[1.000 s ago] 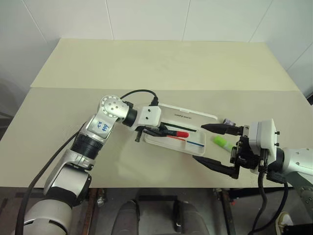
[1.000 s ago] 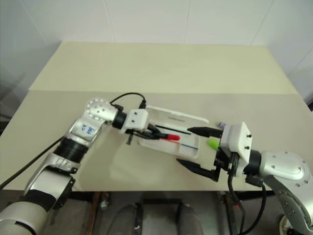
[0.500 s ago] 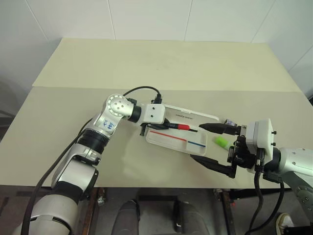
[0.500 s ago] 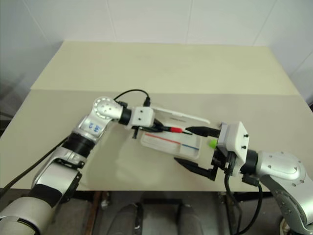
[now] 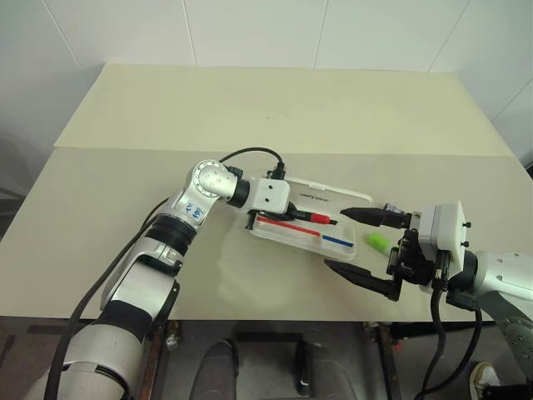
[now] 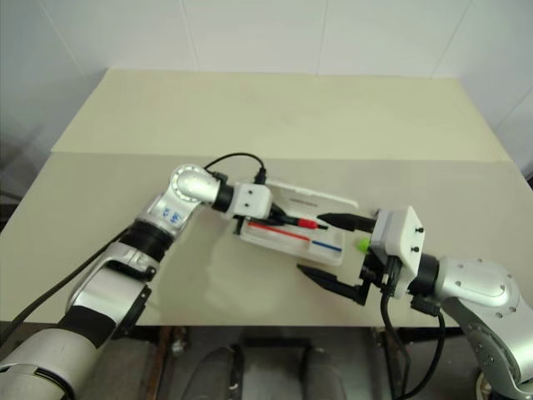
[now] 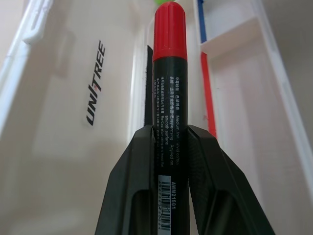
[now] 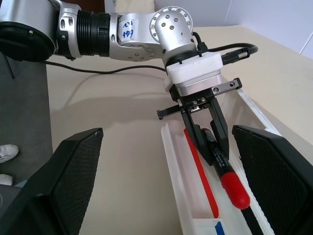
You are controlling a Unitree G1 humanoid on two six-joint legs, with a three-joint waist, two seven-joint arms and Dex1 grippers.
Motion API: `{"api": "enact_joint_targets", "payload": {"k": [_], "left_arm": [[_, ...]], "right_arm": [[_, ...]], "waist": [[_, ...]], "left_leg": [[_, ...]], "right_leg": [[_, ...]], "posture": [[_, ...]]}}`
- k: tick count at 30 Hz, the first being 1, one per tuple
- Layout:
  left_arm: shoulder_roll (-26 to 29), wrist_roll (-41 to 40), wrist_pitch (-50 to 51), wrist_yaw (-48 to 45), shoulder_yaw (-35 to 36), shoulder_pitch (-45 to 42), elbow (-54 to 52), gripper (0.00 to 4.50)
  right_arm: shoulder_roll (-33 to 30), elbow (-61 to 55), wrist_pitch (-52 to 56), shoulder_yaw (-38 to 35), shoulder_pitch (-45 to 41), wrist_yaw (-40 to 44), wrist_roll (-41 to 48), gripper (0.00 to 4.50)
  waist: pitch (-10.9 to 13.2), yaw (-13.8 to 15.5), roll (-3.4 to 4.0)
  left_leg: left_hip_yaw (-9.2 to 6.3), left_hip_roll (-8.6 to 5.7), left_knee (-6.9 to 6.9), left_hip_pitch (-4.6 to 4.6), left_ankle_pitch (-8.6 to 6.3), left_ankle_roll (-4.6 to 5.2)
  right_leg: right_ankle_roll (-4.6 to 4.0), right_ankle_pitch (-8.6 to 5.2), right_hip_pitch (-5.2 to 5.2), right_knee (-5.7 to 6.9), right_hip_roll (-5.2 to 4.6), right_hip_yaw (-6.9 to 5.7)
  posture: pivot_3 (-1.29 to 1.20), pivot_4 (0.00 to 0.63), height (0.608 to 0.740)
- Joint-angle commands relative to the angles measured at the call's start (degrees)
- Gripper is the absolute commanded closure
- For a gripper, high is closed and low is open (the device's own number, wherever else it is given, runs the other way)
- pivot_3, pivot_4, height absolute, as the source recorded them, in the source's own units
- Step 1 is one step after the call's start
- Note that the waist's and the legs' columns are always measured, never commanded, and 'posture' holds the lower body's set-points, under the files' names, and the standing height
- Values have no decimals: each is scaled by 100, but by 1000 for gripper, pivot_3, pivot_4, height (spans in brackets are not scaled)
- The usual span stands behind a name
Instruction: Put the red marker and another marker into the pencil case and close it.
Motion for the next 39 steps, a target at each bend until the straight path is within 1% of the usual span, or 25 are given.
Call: {"api": "enact_joint_targets", "payload": {"k": [1, 5, 12, 19, 23, 26, 28, 31, 32, 33, 35, 38, 39], "left_arm": [[10, -42, 32, -104, 0, 66, -213, 2620], [24, -58, 55, -119, 20, 108, -311, 1253], [135, -323, 578, -442, 123, 354, -1058, 1253], [516, -1047, 1669, -1092, 304, 794, -2279, 1253], [823, -1482, 2290, -1425, 407, 1081, -2940, 1253], [1242, -1852, 2845, -1695, 591, 1383, -3423, 1253], [1483, -2115, 3119, -1781, 756, 1562, -3684, 1253], [1888, -2666, 3292, -2095, 1151, 1921, -4040, 661], [2066, -2848, 3334, -2263, 1267, 2077, -4152, 376], [2148, -2911, 3309, -2213, 1369, 2173, -4209, 25], [2239, -2982, 3259, -2065, 1475, 2276, -4236, 25], [2200, -3097, 3262, -1867, 1592, 2292, -4207, 25], [2174, -3129, 3230, -1854, 1613, 2276, -4195, 25]], "right_arm": [[48, -136, -140, -43, -42, -33, -4, 0], [61, -100, -152, -20, -74, -13, -24, 0], [76, -35, -184, 36, -129, 15, -53, 0], [96, 71, -179, -14, -110, 29, 0, 0], [123, 216, -87, -143, -110, -10, 156, 0], [138, 440, 77, -407, 40, -91, 354, 0], [121, 626, 68, -629, 230, -71, 323, 0], [38, 1014, -51, -930, 635, 84, 40, 0], [6, 1171, -129, -1012, 780, 169, -87, 0], [-6, 1322, -231, -1077, 880, 240, -204, 0], [-29, 1611, -377, -1145, 998, 368, -374, 0], [-91, 2037, -599, -1117, 1030, 604, -645, 0], [-111, 2170, -666, -1085, 1010, 676, -725, 0]], "waist": [[0, 1, 0], [0, -2, 0], [0, -11, 0], [0, -16, 1], [0, -16, 1], [-1, -35, 2], [-1, -33, 2], [-1, -28, 2], [-1, -30, 2], [-1, -30, 2], [-1, -22, 2], [-1, -18, 3], [-1, -24, 3]], "left_leg": [[0, 0, 0, 0, 0, 0], [0, 0, 1, 0, 0, 0], [0, 0, -1, -3, 0, 1], [0, 0, 0, -2, 0, 1], [0, 0, 3, -1, 0, 1], [0, 0, 3, -1, 0, 1], [-1, 0, 1, 1, 0, 1], [-2, 0, 1, 2, 0, 1], [-2, 0, 1, 3, 0, 1], [-2, 0, 1, 3, 0, 1], [-1, 0, 3, 4, 0, 1], [-1, 0, 9, 5, 4, 8], [0, 0, 8, 5, 7, 12]], "right_leg": [[0, 0, 0, 0, 0, 0], [0, 1, 0, 0, 0, 0], [1, 1, -3, 1, 1, 0], [1, 2, -4, 7, 1, 0], [0, 1, -3, 10, 0, 1], [-1, 1, -2, 10, 0, 2], [-1, 1, -3, 19, 0, 3], [-1, 1, -6, 26, 0, 3], [-1, 1, -6, 25, -1, 3], [-3, 0, -5, 25, -2, 3], [-9, -3, -4, 25, -3, 3], [-33, -3, 0, 15, -2, 3], [-53, -3, 3, 1, -2, 3]], "posture": [[0, 150, 740], [0, 150, 740], [0, 150, 740], [0, 150, 740], [0, 150, 740], [0, 150, 740], [0, 150, 740], [0, 150, 740], [0, 150, 740], [0, 150, 740], [0, 150, 740], [0, 150, 740], [0, 150, 740]]}}
